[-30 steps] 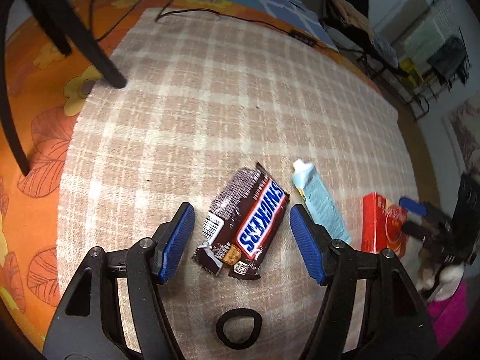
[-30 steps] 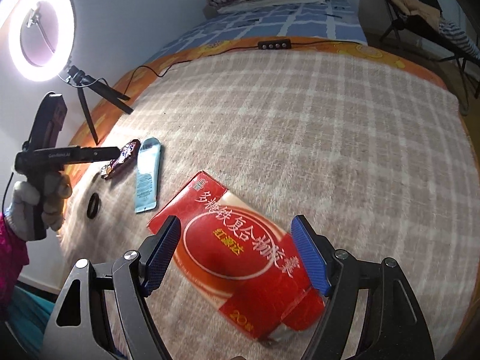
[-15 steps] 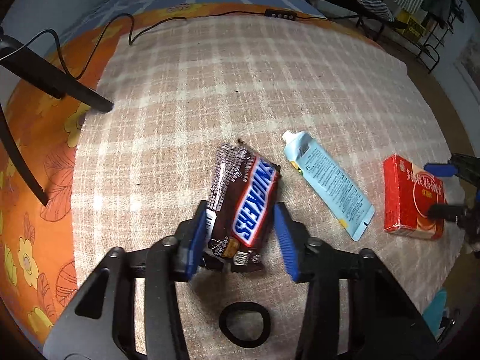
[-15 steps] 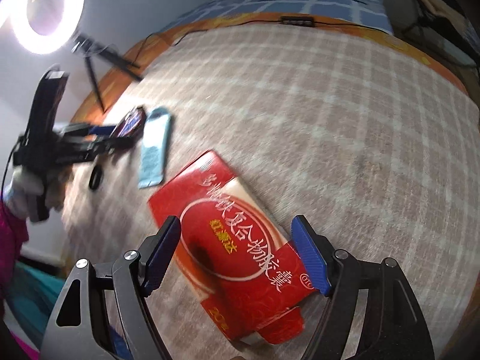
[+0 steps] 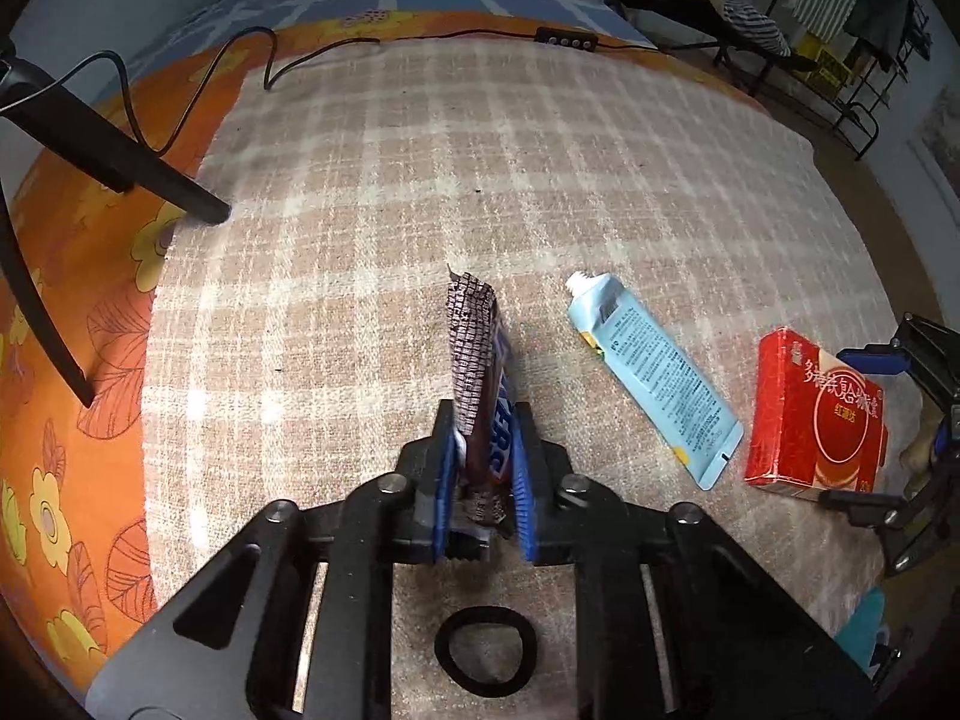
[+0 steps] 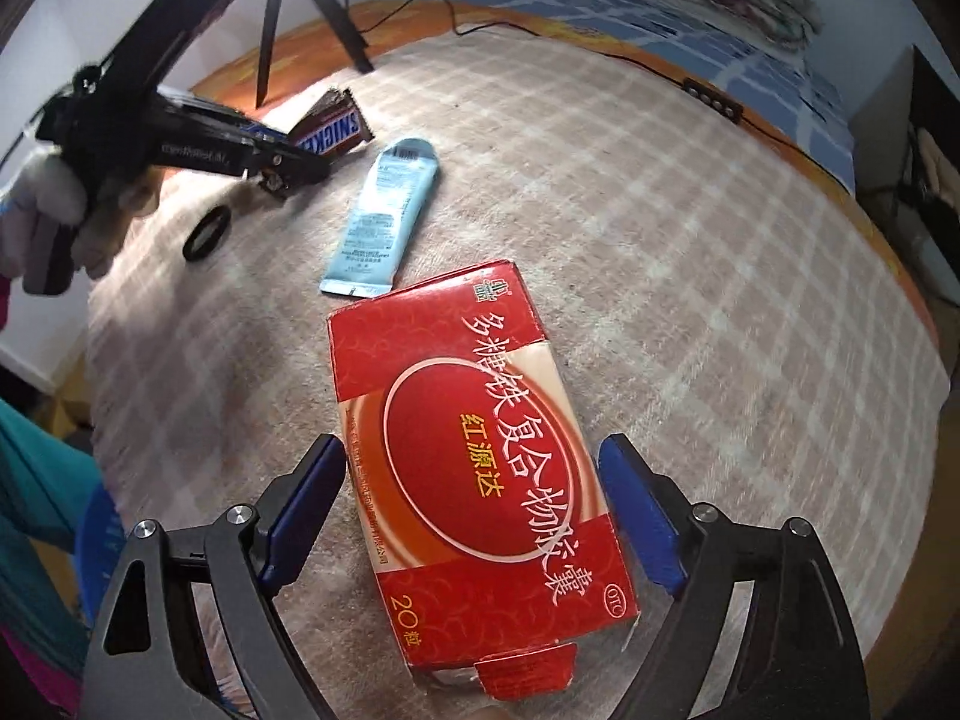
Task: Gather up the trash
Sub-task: 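Close left gripper on Snickers wrapper while right gripper grasps red medicine box, then carry wrapper in left gripper while right gripper carries red box to basket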
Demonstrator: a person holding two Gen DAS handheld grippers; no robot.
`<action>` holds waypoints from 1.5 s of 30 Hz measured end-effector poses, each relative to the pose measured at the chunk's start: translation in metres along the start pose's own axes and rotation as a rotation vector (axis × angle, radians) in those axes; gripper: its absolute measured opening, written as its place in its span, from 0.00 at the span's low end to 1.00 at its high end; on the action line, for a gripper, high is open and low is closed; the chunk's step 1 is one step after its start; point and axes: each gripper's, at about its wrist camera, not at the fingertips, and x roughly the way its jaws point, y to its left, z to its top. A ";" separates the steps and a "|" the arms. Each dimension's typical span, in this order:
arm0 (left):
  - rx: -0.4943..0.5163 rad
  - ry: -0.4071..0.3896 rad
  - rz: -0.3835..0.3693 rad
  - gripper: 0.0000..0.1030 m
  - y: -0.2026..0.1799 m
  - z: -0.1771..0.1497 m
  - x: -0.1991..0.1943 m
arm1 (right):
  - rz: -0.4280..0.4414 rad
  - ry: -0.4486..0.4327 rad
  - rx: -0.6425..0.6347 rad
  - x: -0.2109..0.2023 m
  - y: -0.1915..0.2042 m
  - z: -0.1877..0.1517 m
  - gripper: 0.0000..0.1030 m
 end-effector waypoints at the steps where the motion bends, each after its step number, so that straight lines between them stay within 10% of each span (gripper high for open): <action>1: 0.002 -0.003 0.001 0.13 -0.002 0.000 -0.001 | -0.006 0.006 -0.006 0.003 0.002 0.002 0.86; 22: 0.020 -0.088 -0.033 0.08 -0.025 -0.020 -0.066 | -0.119 -0.101 0.025 -0.048 0.026 -0.015 0.87; 45: 0.097 -0.067 -0.168 0.08 -0.084 -0.172 -0.156 | -0.059 -0.211 0.069 -0.131 0.129 -0.088 0.87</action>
